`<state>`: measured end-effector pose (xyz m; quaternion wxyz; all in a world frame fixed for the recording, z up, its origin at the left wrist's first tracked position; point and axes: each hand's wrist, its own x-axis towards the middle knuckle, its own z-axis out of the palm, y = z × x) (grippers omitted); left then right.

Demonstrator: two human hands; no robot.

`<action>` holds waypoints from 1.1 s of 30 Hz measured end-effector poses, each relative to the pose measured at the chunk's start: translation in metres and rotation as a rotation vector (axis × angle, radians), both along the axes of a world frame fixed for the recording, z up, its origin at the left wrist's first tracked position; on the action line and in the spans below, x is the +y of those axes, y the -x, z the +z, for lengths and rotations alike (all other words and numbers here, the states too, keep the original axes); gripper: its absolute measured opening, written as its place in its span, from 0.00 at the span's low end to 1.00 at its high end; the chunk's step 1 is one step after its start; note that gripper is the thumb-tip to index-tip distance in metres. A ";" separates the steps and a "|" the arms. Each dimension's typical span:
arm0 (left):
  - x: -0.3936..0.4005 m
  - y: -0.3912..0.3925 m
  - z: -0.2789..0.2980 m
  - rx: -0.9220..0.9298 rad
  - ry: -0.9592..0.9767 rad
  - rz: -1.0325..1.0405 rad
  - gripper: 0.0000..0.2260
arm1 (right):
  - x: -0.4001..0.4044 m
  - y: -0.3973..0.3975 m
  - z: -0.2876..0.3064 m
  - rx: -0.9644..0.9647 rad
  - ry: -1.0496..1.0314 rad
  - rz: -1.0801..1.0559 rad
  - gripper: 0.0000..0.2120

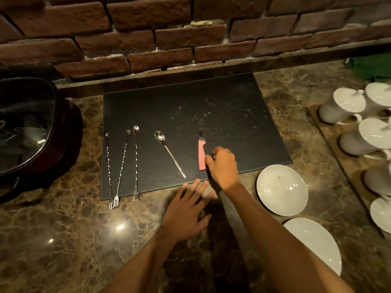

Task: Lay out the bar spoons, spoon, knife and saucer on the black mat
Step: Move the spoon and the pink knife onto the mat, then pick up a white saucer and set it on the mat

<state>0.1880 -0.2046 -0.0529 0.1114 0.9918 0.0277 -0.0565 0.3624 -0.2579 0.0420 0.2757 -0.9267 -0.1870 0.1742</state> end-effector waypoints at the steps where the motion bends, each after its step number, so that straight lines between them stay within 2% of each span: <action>1: 0.000 -0.001 0.002 0.005 -0.008 -0.002 0.31 | -0.011 -0.001 0.003 0.024 -0.012 -0.022 0.12; 4: -0.002 -0.002 0.014 0.066 -0.032 -0.001 0.30 | -0.057 -0.003 0.014 0.115 -0.086 -0.120 0.13; 7: -0.008 -0.002 0.028 0.087 -0.013 0.041 0.31 | -0.119 -0.001 0.032 0.093 -0.167 -0.217 0.11; 12: -0.053 -0.006 0.061 -0.075 0.315 0.192 0.31 | -0.231 0.009 0.058 0.064 -0.232 -0.383 0.08; 16: -0.114 -0.008 0.088 -0.104 0.673 0.347 0.31 | -0.298 0.015 0.065 0.096 -0.278 -0.488 0.05; 19: -0.160 -0.010 0.100 -0.100 0.953 0.446 0.31 | -0.329 0.012 0.047 0.129 -0.217 -0.460 0.06; 23: -0.207 -0.019 0.097 -0.012 1.299 0.716 0.28 | -0.347 -0.006 0.019 0.206 -0.127 -0.284 0.07; 27: -0.238 -0.031 0.083 -0.046 1.360 1.063 0.22 | -0.356 -0.025 -0.003 0.294 -0.133 -0.195 0.08; 31: -0.264 -0.032 0.077 -0.186 1.391 1.387 0.06 | -0.363 -0.026 -0.014 0.334 -0.173 -0.066 0.10; 33: -0.275 -0.034 0.074 -0.181 1.369 1.446 0.09 | -0.365 -0.026 -0.020 0.325 -0.155 -0.034 0.10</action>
